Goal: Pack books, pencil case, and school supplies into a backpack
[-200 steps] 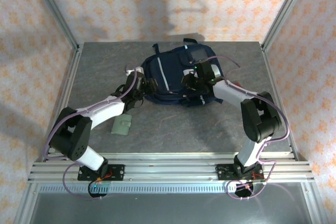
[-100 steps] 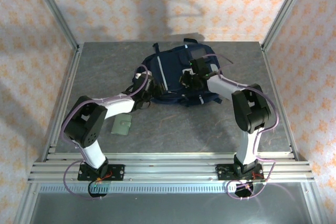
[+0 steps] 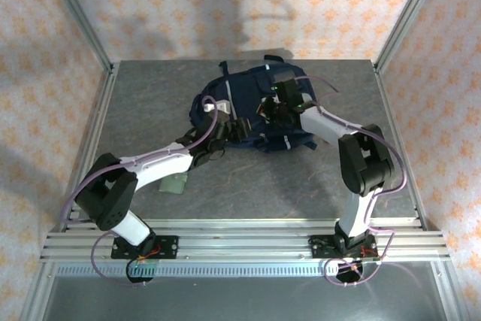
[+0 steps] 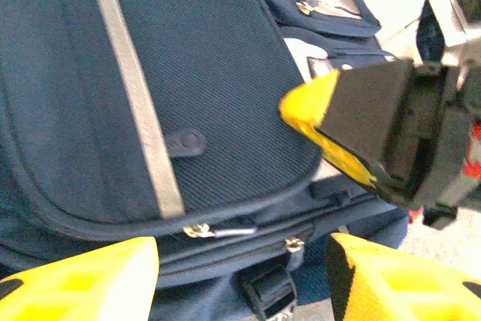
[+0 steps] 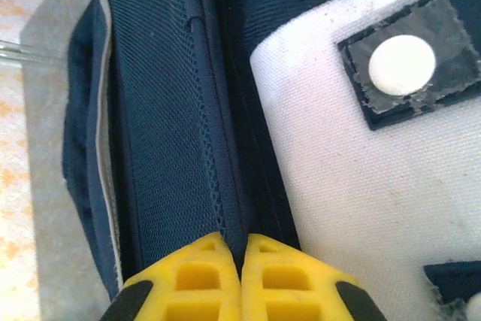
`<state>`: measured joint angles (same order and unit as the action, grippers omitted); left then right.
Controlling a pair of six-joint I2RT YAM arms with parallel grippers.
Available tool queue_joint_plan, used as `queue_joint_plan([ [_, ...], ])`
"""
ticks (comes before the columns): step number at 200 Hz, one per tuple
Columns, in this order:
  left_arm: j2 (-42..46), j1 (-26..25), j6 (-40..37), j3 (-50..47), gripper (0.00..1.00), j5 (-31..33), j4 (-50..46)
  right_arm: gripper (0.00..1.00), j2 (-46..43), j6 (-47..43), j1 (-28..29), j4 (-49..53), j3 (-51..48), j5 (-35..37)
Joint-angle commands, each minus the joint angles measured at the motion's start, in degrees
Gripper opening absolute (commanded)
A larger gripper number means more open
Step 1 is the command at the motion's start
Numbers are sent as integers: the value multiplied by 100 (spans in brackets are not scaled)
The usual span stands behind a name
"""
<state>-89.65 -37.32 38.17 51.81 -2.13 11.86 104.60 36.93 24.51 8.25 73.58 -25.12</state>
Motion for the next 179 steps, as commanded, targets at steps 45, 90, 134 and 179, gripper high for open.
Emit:
queue_joint_plan([
  [45, -632, -502, -117, 368, 64, 1418, -138, 0, -753, 887, 109, -834, 203, -94],
  [90, -872, -391, -106, 643, 68, 1892, -339, 0, -912, 842, 229, -877, -3, -161],
  [134, -703, 85, -114, 452, 19, 1446, -383, 0, -1047, 734, 238, -842, -171, -95],
  [179, 12, 445, -362, 56, 10, 1207, -711, 0, -1058, 633, 203, -787, -206, -14],
])
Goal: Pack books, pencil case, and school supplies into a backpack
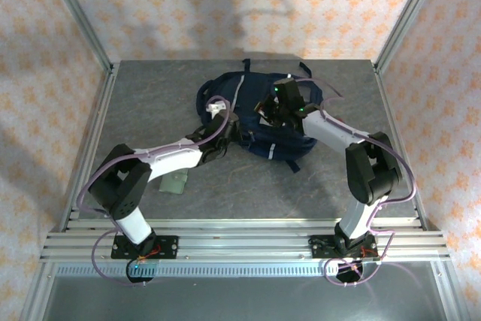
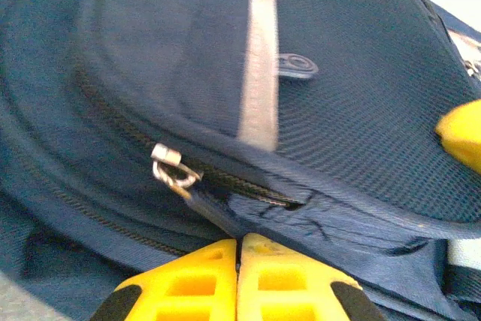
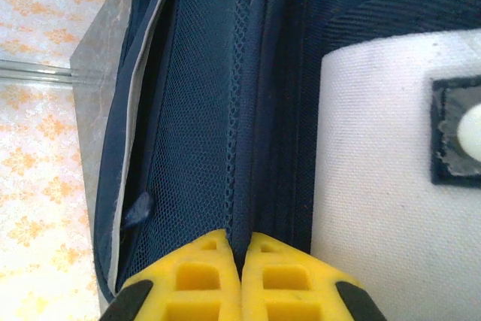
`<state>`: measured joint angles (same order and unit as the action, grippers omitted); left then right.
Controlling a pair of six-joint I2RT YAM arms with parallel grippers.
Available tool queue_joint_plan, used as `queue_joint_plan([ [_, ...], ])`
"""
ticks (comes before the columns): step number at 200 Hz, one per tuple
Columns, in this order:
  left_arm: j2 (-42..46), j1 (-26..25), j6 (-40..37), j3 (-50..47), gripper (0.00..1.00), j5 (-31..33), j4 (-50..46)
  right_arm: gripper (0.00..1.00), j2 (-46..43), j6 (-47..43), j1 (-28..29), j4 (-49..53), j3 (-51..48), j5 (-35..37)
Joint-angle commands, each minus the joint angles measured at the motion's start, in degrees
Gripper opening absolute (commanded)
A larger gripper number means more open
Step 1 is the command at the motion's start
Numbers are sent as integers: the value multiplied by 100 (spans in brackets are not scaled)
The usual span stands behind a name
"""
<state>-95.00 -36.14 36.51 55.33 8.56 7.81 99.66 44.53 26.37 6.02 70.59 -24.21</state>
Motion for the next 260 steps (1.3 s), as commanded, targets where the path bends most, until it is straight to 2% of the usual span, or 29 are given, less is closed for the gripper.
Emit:
queue_joint_plan([
  [1, 568, 331, -201, -309, 11, 129, -311, 0, -558, -129, 17, -566, 95, -108],
  [8, 710, 388, -250, -397, 17, 2, -303, 0, -556, -114, 10, -576, 93, -126],
  [20, 914, 464, -410, -491, 33, -209, -303, 0, -539, -129, 8, -585, 96, -160],
  [44, 1156, 561, -665, -540, 48, -632, -238, 0, -532, -135, 8, -585, 104, -181],
  [77, 1042, 591, -910, -330, 60, -1295, -182, 0, -526, -146, 8, -578, 91, -205],
  [99, 819, 598, -837, -148, 69, -1465, -300, 0, -513, -164, 8, -551, 94, -201],
  [134, 368, 593, -843, 230, 64, -1256, -564, 0, -531, -155, 9, -567, 90, -263],
  [156, 173, 590, -885, 329, 49, -1197, -526, 0, -550, -164, 15, -549, 130, -253],
  [168, 132, 584, -874, 295, 34, -1269, -438, 0, -545, -181, 14, -519, 175, -245],
  [183, 98, 586, -877, 268, 34, -1262, -366, 0, -544, -186, 13, -497, 219, -251],
  [206, 19, 586, -913, 291, 18, -1172, -402, 0, -544, -208, 13, -479, 221, -262],
  [219, -26, 584, -936, 303, 19, -1203, -378, 0, -547, -217, 9, -470, 210, -261],
  [237, -62, 586, -944, 286, 15, -1191, -395, 0, -560, -213, 10, -470, 217, -230],
  [245, -66, 582, -978, 253, 21, -1181, -365, 0, -561, -216, 8, -477, 227, -241],
  [260, -77, 589, -1009, 234, 38, -1144, -368, 0, -557, -200, 9, -480, 230, -266],
])
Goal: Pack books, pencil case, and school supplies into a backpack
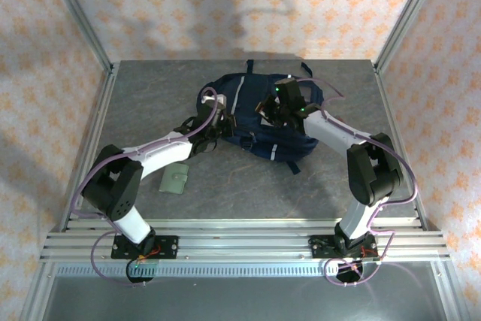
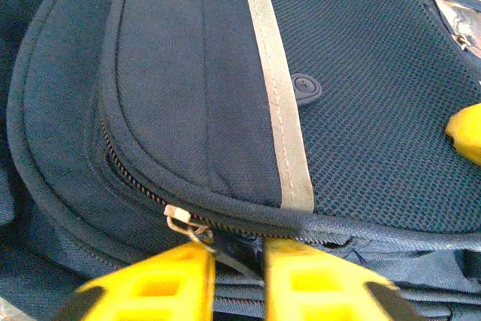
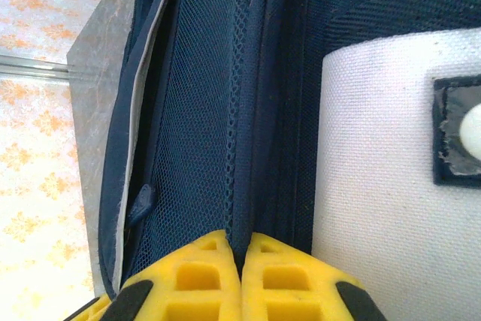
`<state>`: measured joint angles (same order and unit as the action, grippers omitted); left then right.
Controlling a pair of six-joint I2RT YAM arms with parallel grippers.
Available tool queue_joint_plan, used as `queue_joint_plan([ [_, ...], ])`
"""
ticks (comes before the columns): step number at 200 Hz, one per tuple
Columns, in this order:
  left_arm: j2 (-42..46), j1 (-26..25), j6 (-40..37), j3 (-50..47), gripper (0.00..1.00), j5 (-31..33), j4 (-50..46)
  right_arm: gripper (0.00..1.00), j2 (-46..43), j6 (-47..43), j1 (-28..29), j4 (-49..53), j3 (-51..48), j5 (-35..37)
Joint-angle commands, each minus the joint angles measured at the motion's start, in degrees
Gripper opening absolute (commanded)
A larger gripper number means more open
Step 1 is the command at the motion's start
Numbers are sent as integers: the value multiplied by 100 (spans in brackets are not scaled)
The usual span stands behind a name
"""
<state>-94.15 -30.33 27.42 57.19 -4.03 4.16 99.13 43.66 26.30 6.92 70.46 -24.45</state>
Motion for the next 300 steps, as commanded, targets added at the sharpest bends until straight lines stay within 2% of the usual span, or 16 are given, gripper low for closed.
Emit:
queue_joint_plan([
  [1, -164, 9, -103, 56, 39, 119, -3, 0, -507, -112, 15, -569, 246, -244],
  [13, -206, 7, -140, 97, 44, 197, -41, 0, -516, -99, 17, -584, 232, -243],
  [24, -280, 1, -191, 159, 44, 231, -64, 0, -516, -96, 15, -586, 225, -251],
  [37, -401, 4, -218, 265, 35, 283, -162, 0, -526, -94, 16, -604, 233, -277],
  [50, -525, 1, -272, 373, 32, 336, -239, 0, -542, -85, 15, -608, 252, -300],
  [60, -589, 9, -323, 435, 20, 337, -249, 0, -551, -86, 15, -604, 265, -302],
  [75, -672, 5, -366, 492, 19, 361, -292, 0, -562, -77, 15, -613, 268, -339],
  [91, -695, 5, -389, 476, 0, 395, -281, 0, -594, -92, 15, -604, 257, -343],
  [132, -503, 52, -503, 386, 0, 721, -566, 0, -626, -231, -52, -479, 161, -245],
  [193, -79, 504, -868, 156, 0, 1140, -1118, 0, -714, -305, -217, -514, -157, -122],
  [245, 135, 360, -1010, 119, 0, 530, -1240, 0, -390, -569, -300, -259, 202, 10],
  [300, 477, -368, -873, -161, 0, -73, -1282, 0, 436, -996, -528, 408, 1259, 303],
])
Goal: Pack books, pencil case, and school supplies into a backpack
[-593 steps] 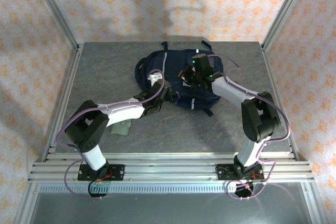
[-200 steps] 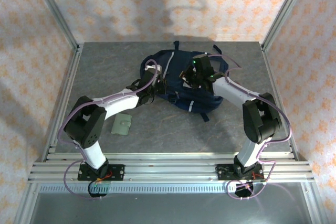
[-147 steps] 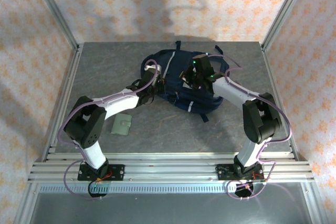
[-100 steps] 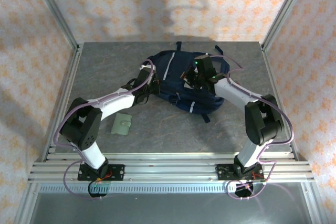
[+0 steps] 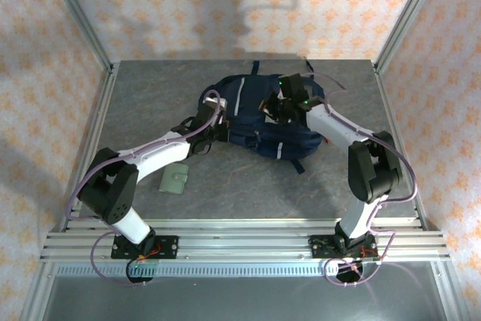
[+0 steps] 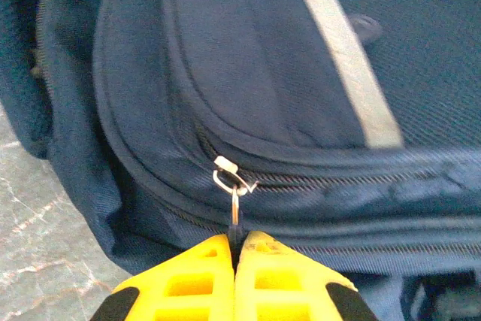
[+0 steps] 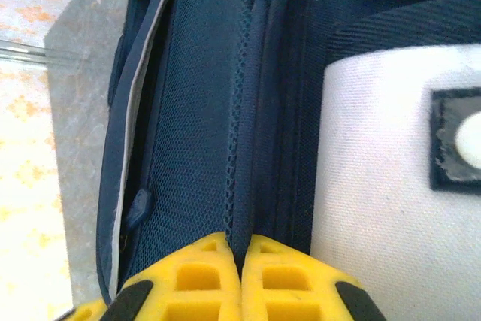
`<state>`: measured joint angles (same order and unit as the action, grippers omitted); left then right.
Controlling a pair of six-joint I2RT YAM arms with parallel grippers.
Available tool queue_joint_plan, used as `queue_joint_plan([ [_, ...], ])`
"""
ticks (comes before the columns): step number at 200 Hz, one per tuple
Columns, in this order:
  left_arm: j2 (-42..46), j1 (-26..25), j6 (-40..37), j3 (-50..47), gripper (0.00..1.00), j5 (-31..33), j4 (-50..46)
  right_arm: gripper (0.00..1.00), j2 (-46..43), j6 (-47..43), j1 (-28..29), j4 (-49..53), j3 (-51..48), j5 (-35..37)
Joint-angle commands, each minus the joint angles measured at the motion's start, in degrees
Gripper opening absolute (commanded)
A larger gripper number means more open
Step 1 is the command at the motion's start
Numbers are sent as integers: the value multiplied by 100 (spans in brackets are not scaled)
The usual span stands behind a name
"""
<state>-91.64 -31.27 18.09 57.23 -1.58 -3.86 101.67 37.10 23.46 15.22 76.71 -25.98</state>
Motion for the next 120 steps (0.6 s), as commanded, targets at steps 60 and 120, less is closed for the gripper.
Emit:
queue_joint_plan([
  [60, 91, -327, 168, -246, 0, -176, -357, 20, 65, -59, -255, -644, 3, 141],
  [120, 18, -416, 222, -199, 0, -334, -256, 49, -606, 719, -56, -1215, -1219, -272],
])
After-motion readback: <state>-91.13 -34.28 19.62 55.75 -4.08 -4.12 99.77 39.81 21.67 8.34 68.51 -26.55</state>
